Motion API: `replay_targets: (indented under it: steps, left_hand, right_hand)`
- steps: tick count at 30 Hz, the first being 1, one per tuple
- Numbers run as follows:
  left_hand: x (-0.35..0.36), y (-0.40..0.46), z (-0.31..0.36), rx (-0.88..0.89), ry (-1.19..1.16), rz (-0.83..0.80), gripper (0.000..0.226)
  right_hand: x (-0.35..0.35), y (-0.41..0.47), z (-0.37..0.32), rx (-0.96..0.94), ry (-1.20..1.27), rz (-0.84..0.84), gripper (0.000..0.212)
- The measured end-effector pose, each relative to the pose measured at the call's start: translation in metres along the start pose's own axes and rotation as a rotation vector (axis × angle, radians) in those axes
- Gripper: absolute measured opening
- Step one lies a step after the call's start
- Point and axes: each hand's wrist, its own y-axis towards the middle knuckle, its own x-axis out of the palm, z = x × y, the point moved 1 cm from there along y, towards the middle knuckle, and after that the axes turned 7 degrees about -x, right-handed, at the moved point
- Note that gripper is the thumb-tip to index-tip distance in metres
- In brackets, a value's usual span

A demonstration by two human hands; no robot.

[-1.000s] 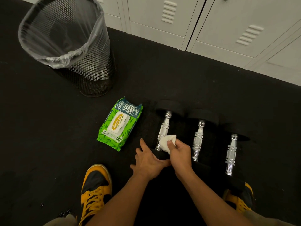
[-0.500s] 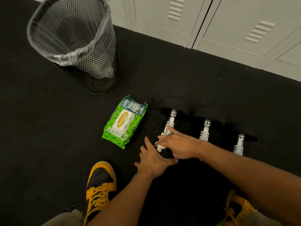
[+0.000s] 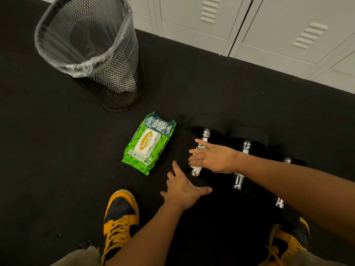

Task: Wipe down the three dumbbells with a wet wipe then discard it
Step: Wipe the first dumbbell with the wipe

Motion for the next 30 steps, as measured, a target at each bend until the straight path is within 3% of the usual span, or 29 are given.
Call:
replay_targets:
  steps: [9,17,23,30]
  left_hand:
    - [-0.001,0.003,0.000,-0.023,-0.006,-0.009,0.149]
    - [0.000,0.002,0.001,-0.018,-0.001,-0.001,0.149]
    - [-0.001,0.004,0.000,-0.015,-0.012,-0.008,0.150]
    - [0.002,0.002,0.000,-0.002,-0.003,0.029,0.151]
  right_hand:
    - [-0.019,-0.001,0.021,0.153,-0.142,-0.081,0.054]
    - [-0.005,0.004,0.001,0.320,0.028,0.045,0.056]
    - [-0.007,0.005,-0.007,0.275,0.040,0.067,0.059]
    - [0.002,0.014,-0.035,0.157,0.112,0.090,0.042]
